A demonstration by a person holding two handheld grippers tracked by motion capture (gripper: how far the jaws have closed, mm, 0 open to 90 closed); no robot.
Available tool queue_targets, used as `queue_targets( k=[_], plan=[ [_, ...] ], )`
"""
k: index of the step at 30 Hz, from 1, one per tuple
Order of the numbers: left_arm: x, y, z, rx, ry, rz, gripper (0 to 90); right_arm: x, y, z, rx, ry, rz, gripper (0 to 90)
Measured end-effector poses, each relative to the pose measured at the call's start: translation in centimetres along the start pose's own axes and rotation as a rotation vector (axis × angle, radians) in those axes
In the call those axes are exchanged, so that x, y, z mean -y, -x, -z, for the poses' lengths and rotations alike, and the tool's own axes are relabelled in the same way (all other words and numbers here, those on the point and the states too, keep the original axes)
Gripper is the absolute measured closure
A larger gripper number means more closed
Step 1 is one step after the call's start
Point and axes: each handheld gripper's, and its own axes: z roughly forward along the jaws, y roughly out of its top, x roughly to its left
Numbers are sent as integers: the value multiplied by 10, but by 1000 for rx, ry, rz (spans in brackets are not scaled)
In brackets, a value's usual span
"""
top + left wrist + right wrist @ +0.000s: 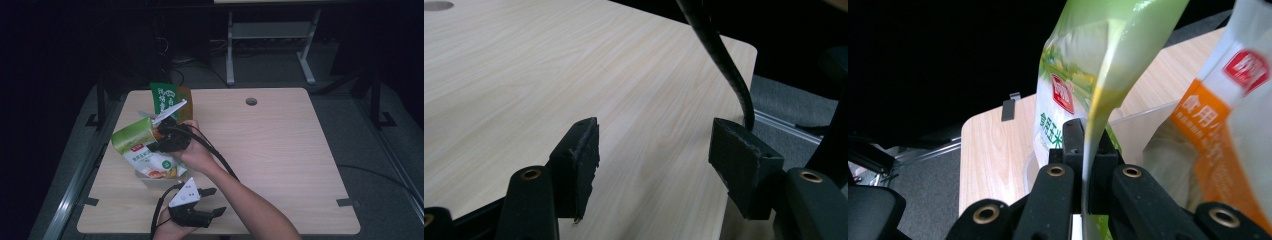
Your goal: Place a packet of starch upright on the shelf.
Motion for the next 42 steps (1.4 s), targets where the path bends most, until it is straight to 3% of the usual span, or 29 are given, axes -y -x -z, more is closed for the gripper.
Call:
queue_targets(
  k=[4,6,9,15,18,19,21,23,24,26,31,34,36,40,42],
  plan=[
    [1,-2,0,-9,-5,-4,364,6,1,-9,10,-33,8,884],
    [1,-2,-1,-10,-5,-1,364,10,2,-9,0,-33,-7,879],
    [1,-1,0,-14,0,-3,364,13,4,-6,-5,-46,13,859],
    [2,-6,2,-21,3,-4,364,5,5,-8,-39,-87,60,685],
    [2,-5,2,-19,4,3,364,0,6,-13,-50,-117,81,663],
    [2,-5,2,-17,3,-1,364,-1,7,-16,-61,-135,79,685],
    [1,-3,1,-14,2,-4,364,1,6,-22,-40,-174,99,841],
    [1,-2,1,-12,1,-12,364,1,4,-23,-58,-186,89,890],
    [1,-2,1,-13,3,-18,364,2,1,-21,-25,-171,114,895],
    [0,-3,2,-11,3,-27,364,3,-1,-15,-9,-126,108,897],
    [0,0,1,-1,8,-25,364,7,-1,-5,-40,-9,17,897],
    [0,2,0,3,7,-23,364,17,3,-11,-12,-28,21,895],
    [0,2,0,5,2,-25,364,24,5,-14,-19,-23,10,892],
    [1,1,-1,1,2,-17,363,28,8,-6,-55,15,-19,839],
    [1,1,-1,2,2,-19,364,27,8,1,-37,13,5,816]
  ],
)
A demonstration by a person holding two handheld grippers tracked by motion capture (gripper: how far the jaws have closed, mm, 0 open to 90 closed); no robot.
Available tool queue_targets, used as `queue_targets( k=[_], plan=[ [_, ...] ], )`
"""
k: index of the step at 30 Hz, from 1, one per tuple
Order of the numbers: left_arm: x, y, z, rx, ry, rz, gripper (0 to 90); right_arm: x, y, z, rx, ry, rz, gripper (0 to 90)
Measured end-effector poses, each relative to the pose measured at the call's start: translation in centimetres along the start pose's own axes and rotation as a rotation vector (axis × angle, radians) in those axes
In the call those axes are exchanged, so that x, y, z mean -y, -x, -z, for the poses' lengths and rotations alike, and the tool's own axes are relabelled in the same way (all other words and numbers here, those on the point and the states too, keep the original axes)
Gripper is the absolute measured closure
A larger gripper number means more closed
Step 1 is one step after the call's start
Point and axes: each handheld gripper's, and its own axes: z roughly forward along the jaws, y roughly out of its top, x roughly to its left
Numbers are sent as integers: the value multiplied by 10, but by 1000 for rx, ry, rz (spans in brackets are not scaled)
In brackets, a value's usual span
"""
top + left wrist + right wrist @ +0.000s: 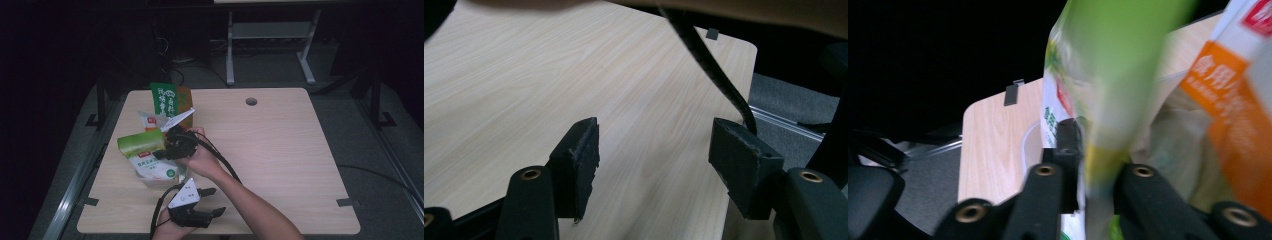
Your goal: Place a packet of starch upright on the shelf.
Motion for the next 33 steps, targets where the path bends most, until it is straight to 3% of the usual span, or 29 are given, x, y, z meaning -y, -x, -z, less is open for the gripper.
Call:
queue_targets(
  k=[6,18,25,33],
  plan=[
    [0,-1,-1,-6,-1,8,364,6,-2,9,50,-47,37,867],
    [0,-5,-1,-26,-3,16,360,30,7,16,62,-75,9,866],
    [-2,-8,0,-33,1,13,353,33,11,27,27,-39,-19,758],
    [-3,-8,-3,-45,-7,14,332,39,20,54,2,-12,-47,655]
  ],
)
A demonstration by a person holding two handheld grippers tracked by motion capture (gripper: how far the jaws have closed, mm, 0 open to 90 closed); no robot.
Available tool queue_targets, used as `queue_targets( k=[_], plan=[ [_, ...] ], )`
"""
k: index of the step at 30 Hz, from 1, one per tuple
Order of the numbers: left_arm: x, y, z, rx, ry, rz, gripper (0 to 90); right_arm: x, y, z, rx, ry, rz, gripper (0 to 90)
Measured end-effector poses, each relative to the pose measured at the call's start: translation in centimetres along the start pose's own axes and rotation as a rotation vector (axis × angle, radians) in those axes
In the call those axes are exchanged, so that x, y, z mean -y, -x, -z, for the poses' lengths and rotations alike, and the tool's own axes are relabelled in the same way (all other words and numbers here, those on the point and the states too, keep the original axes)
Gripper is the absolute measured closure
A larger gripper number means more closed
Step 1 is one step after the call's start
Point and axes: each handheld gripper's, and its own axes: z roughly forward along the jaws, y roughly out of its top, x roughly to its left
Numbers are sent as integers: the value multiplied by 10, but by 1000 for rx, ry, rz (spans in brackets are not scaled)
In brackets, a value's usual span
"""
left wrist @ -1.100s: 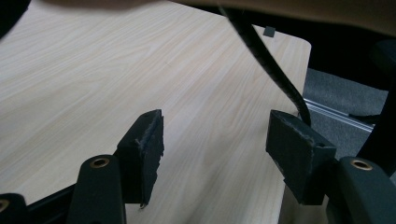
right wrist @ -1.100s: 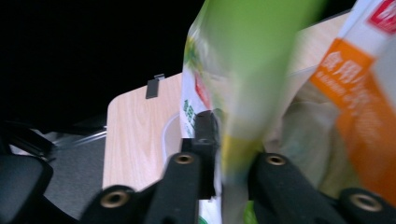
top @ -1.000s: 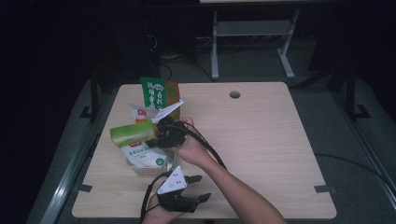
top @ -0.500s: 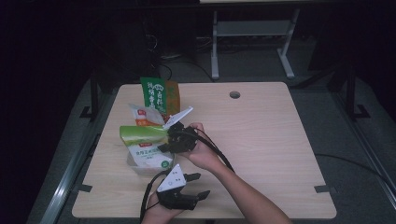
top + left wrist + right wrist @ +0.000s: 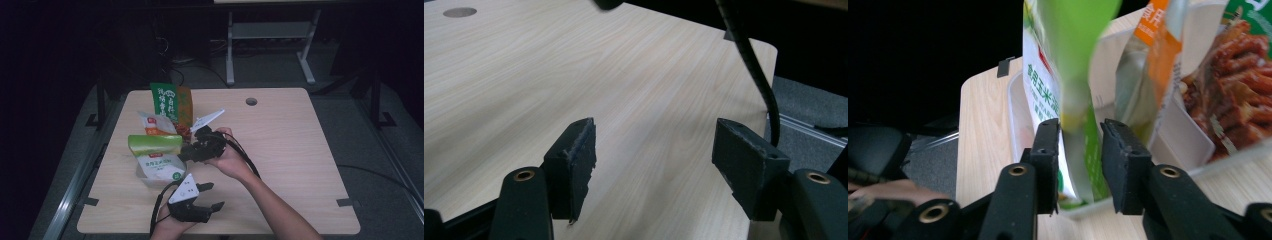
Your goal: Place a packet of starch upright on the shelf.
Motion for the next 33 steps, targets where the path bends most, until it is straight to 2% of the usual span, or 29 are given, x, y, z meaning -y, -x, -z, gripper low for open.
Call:
queue_targets(
  k=[6,9,16,22,25,29,33],
  plan=[
    [-1,-1,-4,-7,-16,-15,311,8,8,16,3,-13,-24,606],
    [0,-1,-5,1,-21,-5,309,13,11,22,14,-17,-28,588],
    [-1,-1,-4,-8,-21,-23,306,21,15,34,44,-21,-37,555],
    [-1,-4,-1,-21,-2,-6,304,24,18,46,61,-12,-55,530],
    [-2,-6,-1,-25,-5,-19,303,27,22,52,73,-15,-61,515],
    [-2,-6,-1,-25,-6,-2,301,31,26,60,81,-20,-76,506],
    [-2,-6,-1,-27,-8,-7,299,34,30,66,91,-19,-81,495]
  ],
)
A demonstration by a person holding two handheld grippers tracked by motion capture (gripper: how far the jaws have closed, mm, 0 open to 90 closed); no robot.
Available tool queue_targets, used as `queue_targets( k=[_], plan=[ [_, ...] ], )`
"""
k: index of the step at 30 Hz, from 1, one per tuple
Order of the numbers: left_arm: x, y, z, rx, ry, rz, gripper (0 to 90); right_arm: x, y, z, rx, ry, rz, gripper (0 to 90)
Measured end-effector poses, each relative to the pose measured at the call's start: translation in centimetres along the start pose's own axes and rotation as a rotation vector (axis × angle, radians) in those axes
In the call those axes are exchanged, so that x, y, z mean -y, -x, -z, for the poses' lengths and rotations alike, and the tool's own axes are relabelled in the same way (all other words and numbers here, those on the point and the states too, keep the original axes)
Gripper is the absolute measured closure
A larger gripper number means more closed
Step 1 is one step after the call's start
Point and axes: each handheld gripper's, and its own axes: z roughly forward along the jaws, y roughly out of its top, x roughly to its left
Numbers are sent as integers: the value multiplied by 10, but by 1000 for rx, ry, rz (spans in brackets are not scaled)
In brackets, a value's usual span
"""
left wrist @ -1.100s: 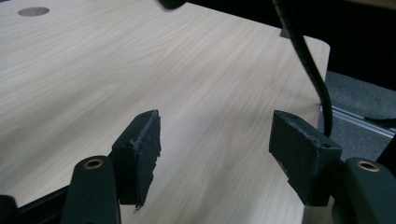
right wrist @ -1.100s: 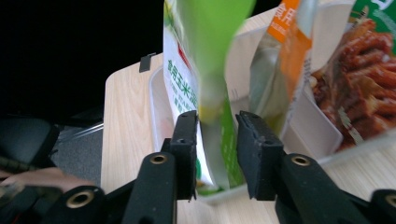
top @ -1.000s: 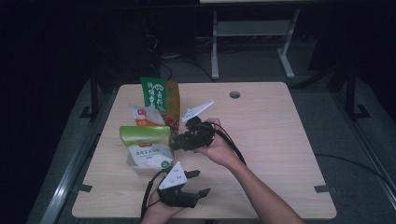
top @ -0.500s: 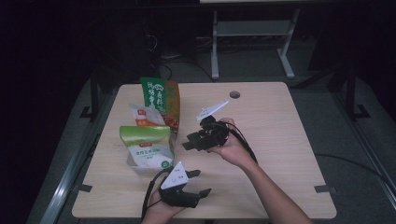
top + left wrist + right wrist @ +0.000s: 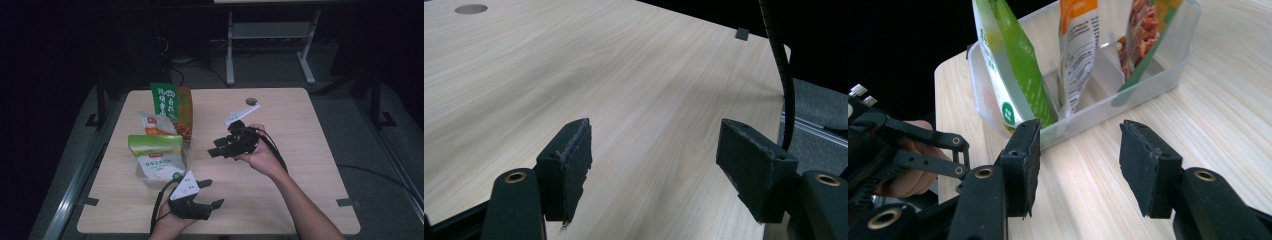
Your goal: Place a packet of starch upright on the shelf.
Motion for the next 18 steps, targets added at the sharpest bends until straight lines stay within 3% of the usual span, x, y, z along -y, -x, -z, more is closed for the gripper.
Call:
queue_targets(
  k=[16,18],
  plan=[
    [-1,-3,1,-8,9,6,298,16,15,24,45,-15,-40,448],
    [-1,-4,1,-10,11,-8,298,18,16,26,49,-17,-43,443]
  ],
)
